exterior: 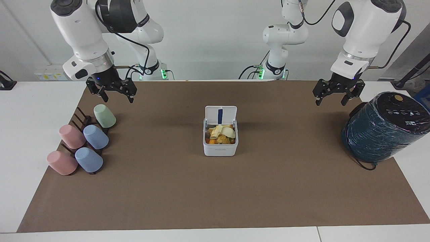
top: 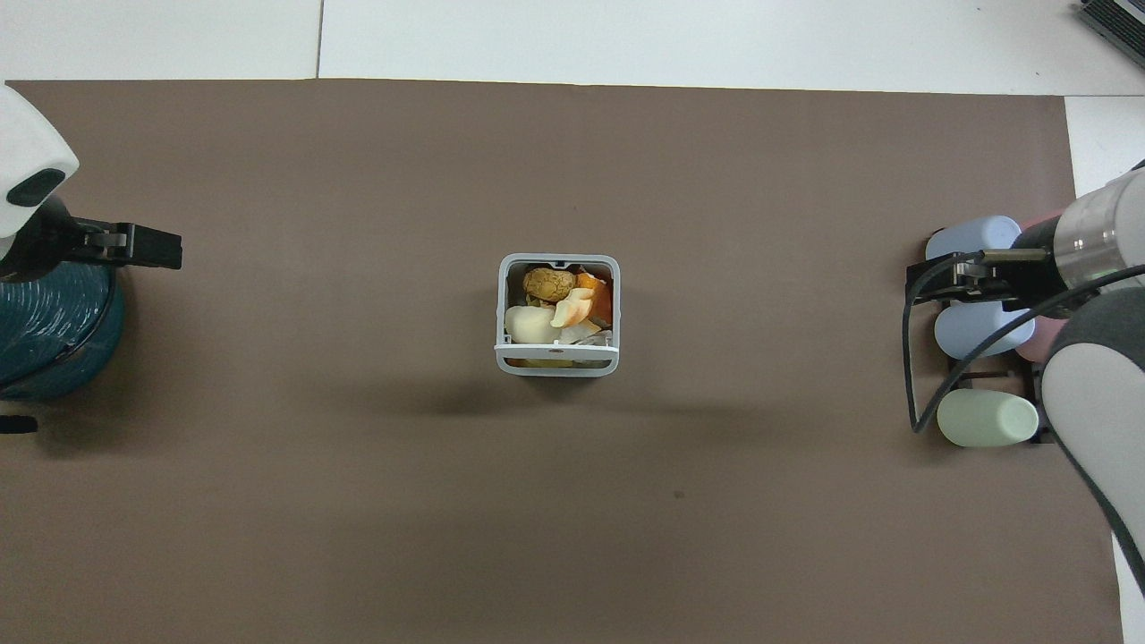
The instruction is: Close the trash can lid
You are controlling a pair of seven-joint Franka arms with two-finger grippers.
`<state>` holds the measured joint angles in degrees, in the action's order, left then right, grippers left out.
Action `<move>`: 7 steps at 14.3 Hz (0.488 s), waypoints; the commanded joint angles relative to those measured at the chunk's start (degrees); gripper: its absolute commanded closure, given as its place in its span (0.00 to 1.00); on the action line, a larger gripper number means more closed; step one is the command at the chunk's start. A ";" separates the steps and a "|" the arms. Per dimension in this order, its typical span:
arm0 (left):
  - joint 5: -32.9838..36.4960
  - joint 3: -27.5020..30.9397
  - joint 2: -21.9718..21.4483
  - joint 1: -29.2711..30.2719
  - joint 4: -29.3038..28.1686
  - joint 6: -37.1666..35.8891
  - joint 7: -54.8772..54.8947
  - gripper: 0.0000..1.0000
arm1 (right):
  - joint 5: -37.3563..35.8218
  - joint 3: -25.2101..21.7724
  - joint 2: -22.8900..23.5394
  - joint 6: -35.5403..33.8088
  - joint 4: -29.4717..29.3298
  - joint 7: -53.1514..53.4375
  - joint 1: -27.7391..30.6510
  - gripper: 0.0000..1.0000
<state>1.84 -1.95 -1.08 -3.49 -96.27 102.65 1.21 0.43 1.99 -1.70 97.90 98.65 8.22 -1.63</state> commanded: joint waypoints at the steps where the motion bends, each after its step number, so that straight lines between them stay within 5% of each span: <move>1: -0.17 -0.43 0.64 0.42 1.61 -1.57 0.90 0.00 | 1.06 -0.32 -0.76 0.01 0.67 -1.45 0.14 0.00; 7: -0.34 -0.87 0.37 -1.16 0.64 -1.57 0.63 0.00 | 1.06 -0.32 -0.76 0.01 0.67 -1.45 0.14 0.00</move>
<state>1.84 -2.81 -0.83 -3.62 -96.18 102.44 1.24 0.43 1.99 -1.70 97.90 98.65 8.22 -1.63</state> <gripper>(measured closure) 0.000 0.000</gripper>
